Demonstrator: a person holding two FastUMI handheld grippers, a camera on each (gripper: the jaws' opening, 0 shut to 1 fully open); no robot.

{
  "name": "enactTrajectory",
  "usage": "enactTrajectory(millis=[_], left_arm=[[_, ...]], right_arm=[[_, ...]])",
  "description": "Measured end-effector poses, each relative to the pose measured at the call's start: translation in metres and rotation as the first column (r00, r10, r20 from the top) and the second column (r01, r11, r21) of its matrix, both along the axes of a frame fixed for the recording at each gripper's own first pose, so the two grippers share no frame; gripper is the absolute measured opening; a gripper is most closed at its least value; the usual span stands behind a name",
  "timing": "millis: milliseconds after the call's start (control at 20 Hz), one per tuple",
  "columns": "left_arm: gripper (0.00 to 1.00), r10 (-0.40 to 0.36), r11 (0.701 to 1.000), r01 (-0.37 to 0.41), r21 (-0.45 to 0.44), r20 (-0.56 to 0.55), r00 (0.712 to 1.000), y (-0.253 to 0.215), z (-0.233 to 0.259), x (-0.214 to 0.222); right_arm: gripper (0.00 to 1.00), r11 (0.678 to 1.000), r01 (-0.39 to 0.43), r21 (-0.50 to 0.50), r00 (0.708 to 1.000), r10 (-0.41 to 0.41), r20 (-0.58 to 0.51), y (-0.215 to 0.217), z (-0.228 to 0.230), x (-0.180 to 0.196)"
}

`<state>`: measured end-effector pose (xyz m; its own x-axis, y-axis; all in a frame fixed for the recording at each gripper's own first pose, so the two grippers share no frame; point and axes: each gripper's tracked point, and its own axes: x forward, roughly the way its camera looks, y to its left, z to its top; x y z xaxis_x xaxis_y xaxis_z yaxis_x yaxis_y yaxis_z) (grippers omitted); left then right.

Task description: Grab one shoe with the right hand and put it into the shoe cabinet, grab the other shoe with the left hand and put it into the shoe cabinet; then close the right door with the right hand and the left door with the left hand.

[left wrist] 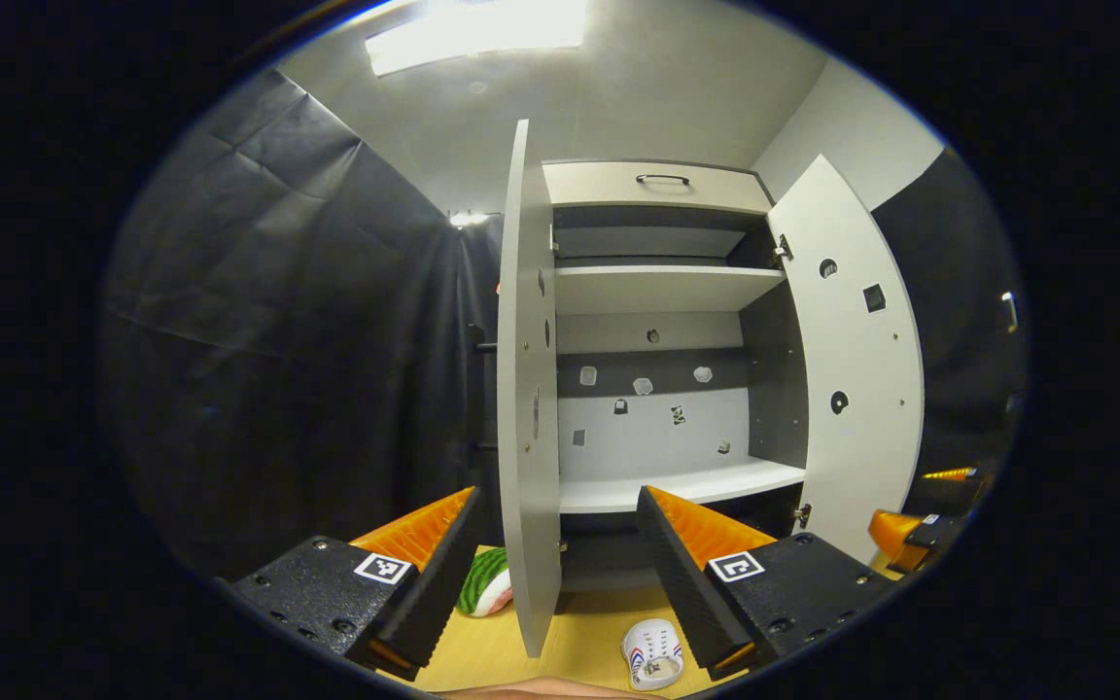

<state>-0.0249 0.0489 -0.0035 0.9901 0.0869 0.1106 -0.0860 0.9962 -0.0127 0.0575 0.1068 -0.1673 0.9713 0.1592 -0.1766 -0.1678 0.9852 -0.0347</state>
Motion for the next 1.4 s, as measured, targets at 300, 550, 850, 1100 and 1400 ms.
enactTrajectory(millis=[300,550,850,1100,1400], left_arm=[[0.95,-0.050,0.997,0.049,-0.059,-0.020,0.999,-0.005,-0.009,0.001],[0.95,-0.056,0.997,0.055,-0.048,-0.006,0.998,-0.001,-0.013,-0.003],[0.95,-0.070,0.996,0.069,-0.056,-0.019,0.997,0.002,-0.020,-0.006],[0.95,-0.089,0.995,0.090,-0.048,0.020,0.996,0.000,-0.020,-0.011],[0.95,-0.100,0.994,0.100,-0.049,0.010,0.995,-0.002,-0.029,-0.007]], right_arm=[[0.98,0.998,-0.055,0.033,0.975,0.061,-0.212,0.034,-0.123,0.017],[0.98,0.998,-0.065,-0.001,0.939,0.060,-0.338,0.052,-0.202,0.029],[0.91,0.995,-0.103,0.007,0.892,0.096,-0.442,0.080,-0.263,0.021],[0.74,0.995,-0.083,-0.047,0.863,0.048,-0.503,0.080,-0.302,0.022],[0.57,0.997,-0.053,-0.055,0.864,0.019,-0.503,0.071,-0.326,0.028]])
